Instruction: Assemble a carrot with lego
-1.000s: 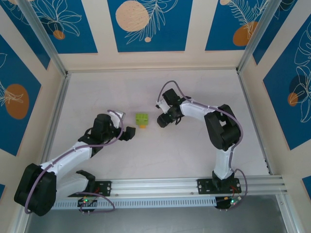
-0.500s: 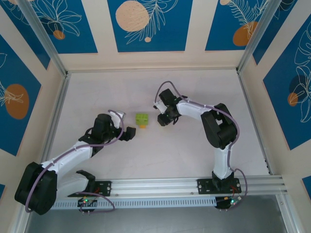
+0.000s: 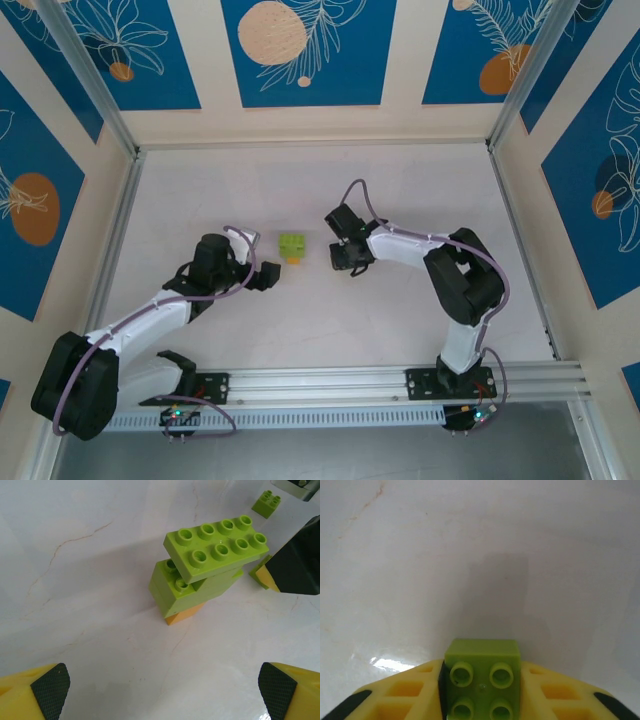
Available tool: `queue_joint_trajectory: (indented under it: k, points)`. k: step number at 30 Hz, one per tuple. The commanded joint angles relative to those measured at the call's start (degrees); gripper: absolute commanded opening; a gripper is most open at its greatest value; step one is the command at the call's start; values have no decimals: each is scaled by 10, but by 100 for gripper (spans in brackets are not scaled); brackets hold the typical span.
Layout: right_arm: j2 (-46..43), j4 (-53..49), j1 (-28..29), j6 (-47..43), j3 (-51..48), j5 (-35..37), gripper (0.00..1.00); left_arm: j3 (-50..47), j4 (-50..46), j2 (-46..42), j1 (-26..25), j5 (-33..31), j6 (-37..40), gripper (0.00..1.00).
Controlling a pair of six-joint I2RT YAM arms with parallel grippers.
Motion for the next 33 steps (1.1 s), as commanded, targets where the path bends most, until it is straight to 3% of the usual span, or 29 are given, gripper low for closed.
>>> queue_joint_trajectory:
  k: [1,5,13,17,22,27,33]
  points:
    - [-14,61,9,43,-49,20,44,17,7,0,-8,10,4,99]
    - [-30,141,15,38,-104,33,50,16,7,0,-8,11,4,99]
    - [-19,358,36,1,-235,79,46,19,9,10,-8,14,4,99]
    - [29,495,66,-12,-295,132,44,19,8,10,-7,12,5,99]
    - [153,657,108,-8,-338,183,41,20,7,11,-8,13,6,99]
    - [151,715,117,-30,-359,188,40,20,6,8,-8,10,8,99]
    - [141,703,116,-23,-363,183,23,20,6,7,-9,14,8,99]
